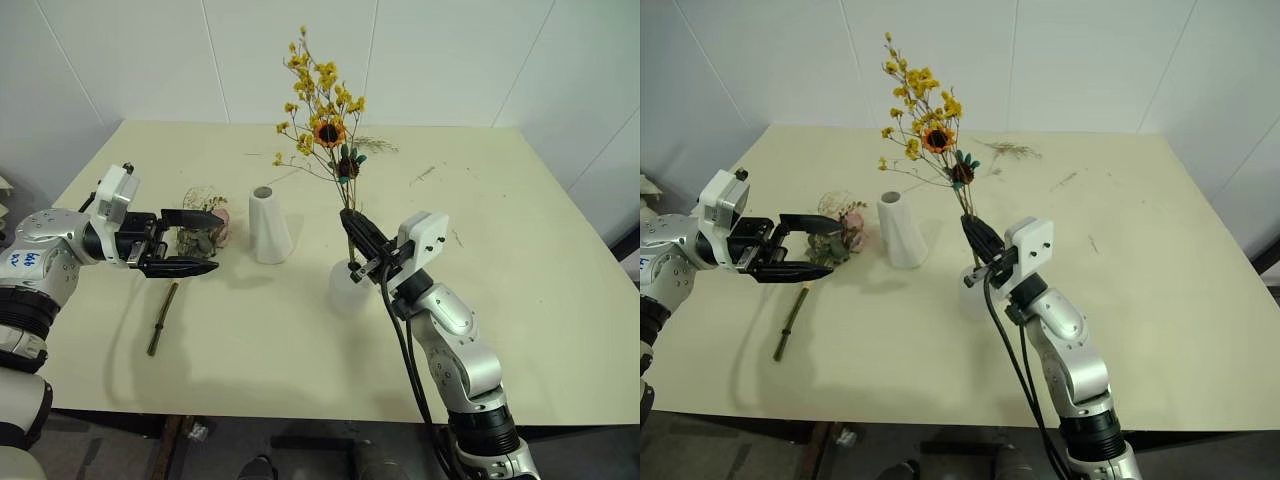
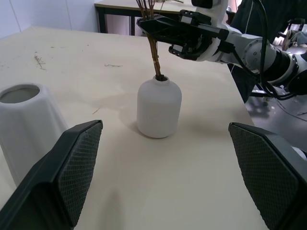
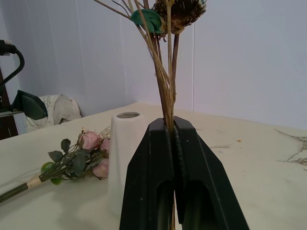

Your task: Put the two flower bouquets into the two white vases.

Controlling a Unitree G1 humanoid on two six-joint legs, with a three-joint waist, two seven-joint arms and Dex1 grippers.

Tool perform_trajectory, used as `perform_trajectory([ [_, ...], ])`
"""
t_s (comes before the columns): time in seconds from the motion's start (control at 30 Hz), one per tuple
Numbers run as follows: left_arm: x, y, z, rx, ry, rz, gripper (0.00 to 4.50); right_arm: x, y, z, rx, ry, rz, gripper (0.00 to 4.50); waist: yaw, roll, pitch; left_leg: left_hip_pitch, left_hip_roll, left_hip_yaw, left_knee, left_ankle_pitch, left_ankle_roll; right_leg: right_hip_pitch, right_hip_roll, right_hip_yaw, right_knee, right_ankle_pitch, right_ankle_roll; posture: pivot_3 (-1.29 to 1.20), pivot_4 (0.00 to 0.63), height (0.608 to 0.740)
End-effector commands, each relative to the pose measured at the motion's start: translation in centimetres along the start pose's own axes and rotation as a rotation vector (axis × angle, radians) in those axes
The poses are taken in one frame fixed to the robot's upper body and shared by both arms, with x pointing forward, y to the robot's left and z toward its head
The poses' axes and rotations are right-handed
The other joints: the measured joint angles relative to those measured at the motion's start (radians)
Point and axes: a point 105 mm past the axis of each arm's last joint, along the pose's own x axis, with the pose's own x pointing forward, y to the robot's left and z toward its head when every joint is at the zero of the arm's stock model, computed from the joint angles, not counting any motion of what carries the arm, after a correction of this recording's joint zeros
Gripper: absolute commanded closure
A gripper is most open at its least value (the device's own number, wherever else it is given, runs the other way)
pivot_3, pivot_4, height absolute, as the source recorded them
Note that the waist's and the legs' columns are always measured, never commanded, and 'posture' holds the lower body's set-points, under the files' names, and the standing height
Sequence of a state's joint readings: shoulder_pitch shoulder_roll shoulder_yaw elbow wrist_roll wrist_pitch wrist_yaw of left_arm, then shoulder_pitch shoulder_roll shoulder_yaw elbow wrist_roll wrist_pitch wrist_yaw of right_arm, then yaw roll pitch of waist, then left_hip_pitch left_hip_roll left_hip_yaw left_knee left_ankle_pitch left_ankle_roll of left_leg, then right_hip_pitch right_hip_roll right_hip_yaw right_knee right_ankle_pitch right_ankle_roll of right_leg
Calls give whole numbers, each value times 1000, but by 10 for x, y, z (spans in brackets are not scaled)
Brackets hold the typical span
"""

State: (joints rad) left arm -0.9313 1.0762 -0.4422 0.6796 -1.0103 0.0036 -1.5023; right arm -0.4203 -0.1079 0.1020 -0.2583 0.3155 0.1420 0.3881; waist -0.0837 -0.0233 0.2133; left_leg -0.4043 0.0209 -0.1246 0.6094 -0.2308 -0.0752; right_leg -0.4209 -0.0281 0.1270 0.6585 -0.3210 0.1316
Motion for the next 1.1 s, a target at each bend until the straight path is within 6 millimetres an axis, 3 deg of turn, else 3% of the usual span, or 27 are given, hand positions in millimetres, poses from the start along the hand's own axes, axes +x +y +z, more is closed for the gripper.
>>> perform_trajectory([
  [0.03, -2, -10, 14, 44, -11, -109, 0, 0, -2, 8, -20, -47, 1, 4475, 0, 0, 0, 0, 0, 0, 0, 0, 0, 0, 0, 0, 0, 0, 0, 0, 150, 740],
  [1.1, 3, -5, 17, 44, 4, -116, 0, -27, -4, -11, -138, 42, 55, 4475, 1, 0, 0, 0, 0, 0, 0, 0, 0, 0, 0, 0, 0, 0, 0, 0, 150, 740],
])
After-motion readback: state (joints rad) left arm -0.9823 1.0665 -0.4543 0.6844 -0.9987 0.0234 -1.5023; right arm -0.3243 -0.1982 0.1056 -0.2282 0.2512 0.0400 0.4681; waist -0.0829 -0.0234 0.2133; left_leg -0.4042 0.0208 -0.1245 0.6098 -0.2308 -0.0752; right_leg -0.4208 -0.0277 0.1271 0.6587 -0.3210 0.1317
